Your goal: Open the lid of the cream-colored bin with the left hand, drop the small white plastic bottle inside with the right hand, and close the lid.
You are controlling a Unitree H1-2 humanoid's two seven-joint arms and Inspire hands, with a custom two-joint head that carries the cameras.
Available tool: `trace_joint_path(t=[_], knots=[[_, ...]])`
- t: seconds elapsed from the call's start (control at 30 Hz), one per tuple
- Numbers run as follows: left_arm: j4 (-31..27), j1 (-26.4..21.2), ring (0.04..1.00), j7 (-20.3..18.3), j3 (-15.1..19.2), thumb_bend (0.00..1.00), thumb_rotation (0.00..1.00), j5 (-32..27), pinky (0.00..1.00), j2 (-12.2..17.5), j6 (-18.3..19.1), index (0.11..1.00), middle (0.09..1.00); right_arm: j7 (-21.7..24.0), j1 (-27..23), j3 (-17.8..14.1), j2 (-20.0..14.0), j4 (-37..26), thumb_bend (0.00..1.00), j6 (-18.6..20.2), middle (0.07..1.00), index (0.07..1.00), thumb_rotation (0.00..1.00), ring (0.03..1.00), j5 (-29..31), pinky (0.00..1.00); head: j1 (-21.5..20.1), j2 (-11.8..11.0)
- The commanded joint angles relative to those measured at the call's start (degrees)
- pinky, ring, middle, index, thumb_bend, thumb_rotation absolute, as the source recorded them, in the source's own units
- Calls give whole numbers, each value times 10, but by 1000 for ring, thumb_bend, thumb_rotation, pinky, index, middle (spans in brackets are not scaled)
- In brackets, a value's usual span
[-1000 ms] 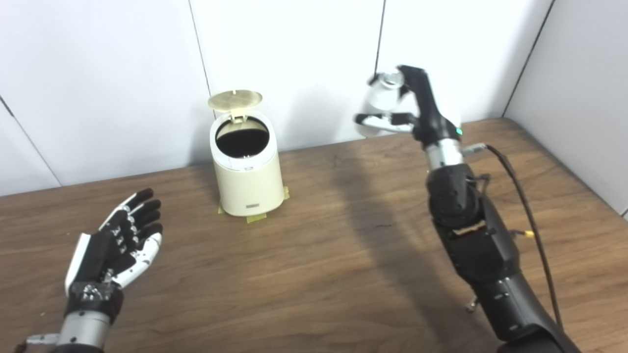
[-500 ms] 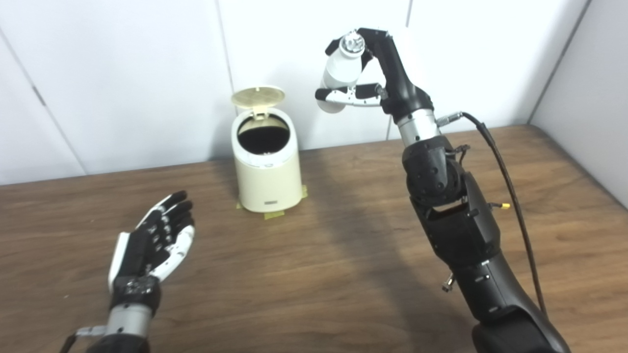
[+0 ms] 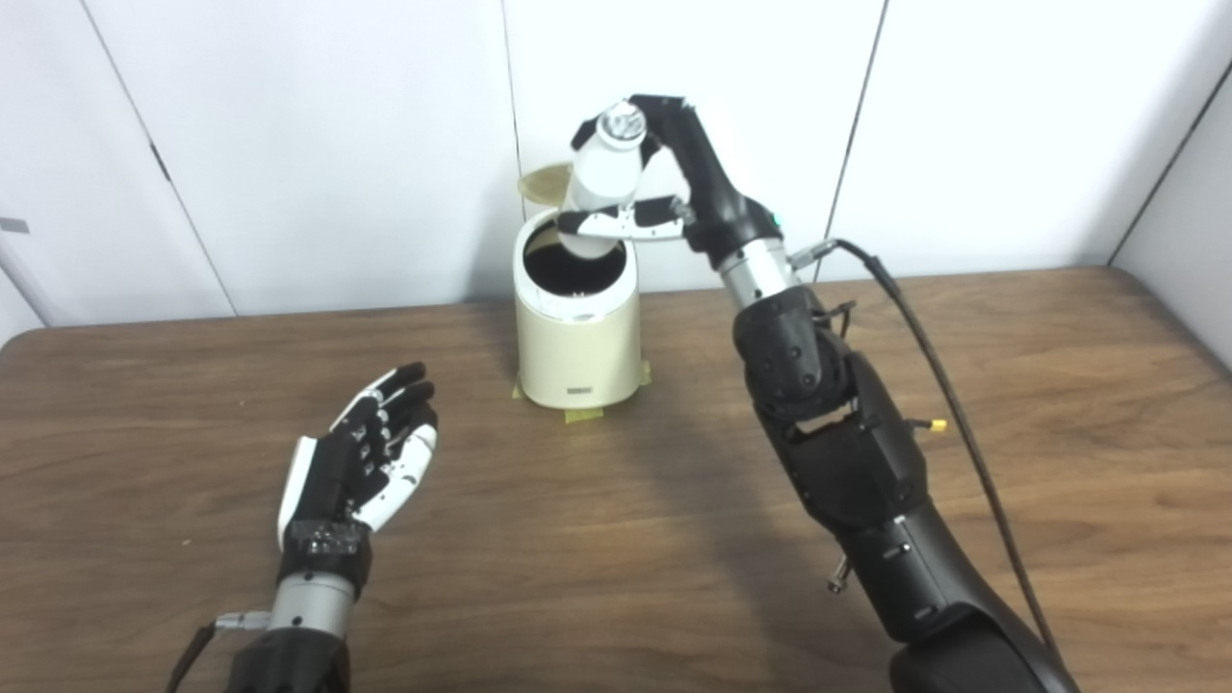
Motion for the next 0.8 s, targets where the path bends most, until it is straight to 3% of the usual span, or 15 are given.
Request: trace_joint_path(t=[0.0,0.37,0.77], knots=[[-22,-13,844,7,-2,248,278,7,781,-5,-1,863,828,-17,-34,-3,8,0,521,-33,488,495,0,427,6,374,1,-1],[-18,-14,824,7,-3,260,285,21,755,-16,-1,855,820,-67,-73,-11,25,154,521,-117,492,492,0,430,23,386,18,-6],[-17,-11,833,1,-8,254,314,45,781,-24,-2,850,822,-118,-112,-21,20,239,520,-146,489,496,0,424,29,386,14,-7]])
